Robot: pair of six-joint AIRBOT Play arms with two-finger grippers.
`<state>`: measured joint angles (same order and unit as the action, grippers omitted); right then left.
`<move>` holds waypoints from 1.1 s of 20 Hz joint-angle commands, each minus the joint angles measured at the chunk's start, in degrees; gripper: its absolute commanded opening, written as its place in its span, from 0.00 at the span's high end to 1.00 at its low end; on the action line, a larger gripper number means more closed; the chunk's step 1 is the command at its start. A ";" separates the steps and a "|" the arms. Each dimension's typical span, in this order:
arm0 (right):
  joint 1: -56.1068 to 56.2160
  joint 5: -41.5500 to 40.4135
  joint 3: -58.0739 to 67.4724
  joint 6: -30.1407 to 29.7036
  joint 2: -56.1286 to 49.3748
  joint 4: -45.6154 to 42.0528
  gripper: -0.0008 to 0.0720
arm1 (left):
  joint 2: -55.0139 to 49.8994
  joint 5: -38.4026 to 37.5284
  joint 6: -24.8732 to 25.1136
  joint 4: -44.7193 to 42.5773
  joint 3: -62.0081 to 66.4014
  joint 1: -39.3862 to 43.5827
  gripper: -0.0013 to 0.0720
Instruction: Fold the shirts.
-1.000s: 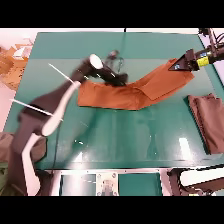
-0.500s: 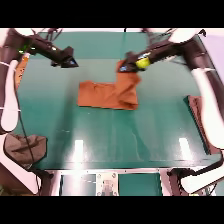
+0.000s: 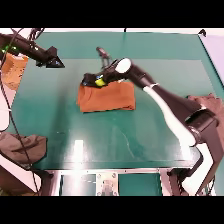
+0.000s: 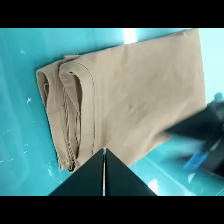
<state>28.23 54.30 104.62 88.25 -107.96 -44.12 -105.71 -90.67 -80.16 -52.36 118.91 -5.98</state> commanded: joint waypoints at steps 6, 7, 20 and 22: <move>-28.72 21.59 -6.05 1.75 3.72 -5.92 0.31 | 0.04 -1.33 -0.72 -5.88 0.07 -0.31 0.95; -30.93 21.14 -9.62 1.70 3.67 -5.88 0.30 | 0.04 -1.14 -1.66 -7.82 0.07 -0.31 0.96; -20.15 10.43 -18.93 -10.80 -1.81 15.69 0.97 | 0.04 -1.86 -5.27 -13.20 0.07 -0.31 0.96; -20.94 13.07 -11.89 -8.61 -0.22 14.75 0.97 | 0.04 -2.12 -5.27 -13.20 0.07 -0.31 0.95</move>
<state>6.37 65.71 86.21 78.63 -109.16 -31.18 -105.69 -92.25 -85.30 -65.32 118.91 -6.24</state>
